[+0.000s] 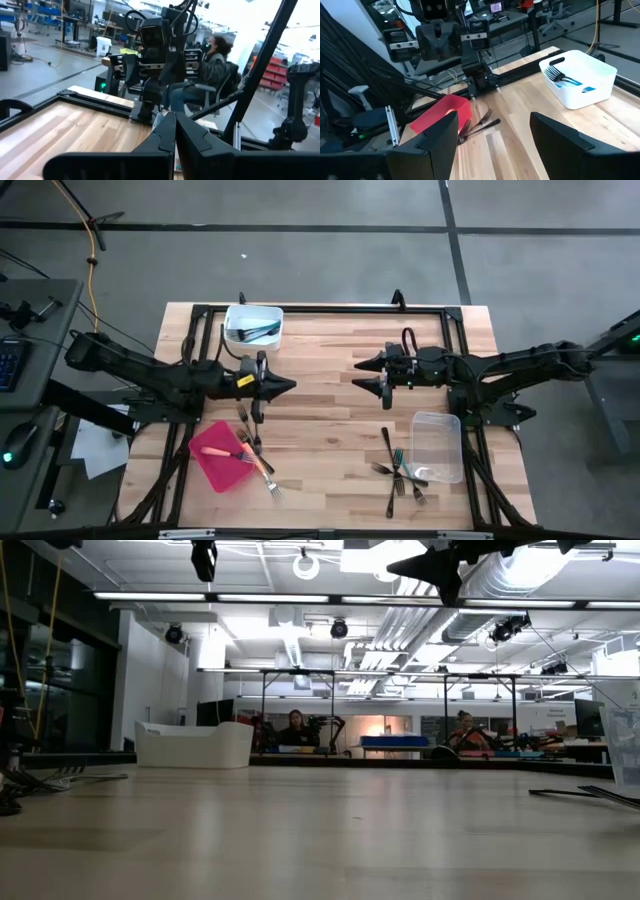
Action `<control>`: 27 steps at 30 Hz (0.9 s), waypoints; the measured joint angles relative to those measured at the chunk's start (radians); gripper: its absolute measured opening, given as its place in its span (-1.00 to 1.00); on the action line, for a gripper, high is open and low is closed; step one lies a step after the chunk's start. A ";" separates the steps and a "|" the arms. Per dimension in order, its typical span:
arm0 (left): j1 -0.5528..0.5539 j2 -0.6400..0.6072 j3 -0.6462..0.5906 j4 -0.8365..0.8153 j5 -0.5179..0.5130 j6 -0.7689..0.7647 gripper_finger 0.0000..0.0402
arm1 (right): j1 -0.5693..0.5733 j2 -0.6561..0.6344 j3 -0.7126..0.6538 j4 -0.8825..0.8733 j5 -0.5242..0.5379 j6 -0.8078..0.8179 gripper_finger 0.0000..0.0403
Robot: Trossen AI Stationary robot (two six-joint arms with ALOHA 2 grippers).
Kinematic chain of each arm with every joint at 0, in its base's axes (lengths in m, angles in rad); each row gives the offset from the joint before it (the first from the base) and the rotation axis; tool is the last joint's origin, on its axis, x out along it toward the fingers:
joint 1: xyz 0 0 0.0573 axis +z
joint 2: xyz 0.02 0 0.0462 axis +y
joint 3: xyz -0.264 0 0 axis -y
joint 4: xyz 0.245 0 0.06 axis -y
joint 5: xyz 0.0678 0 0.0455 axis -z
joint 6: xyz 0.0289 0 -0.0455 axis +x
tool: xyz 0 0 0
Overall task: Sort silverware by color (type)
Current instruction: Put the black fork into the transparent bin
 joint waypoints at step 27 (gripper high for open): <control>0.001 0.000 -0.001 -0.003 -0.004 0.041 -1.00 | 0.127 0.222 0.517 -1.075 -0.139 0.697 0.15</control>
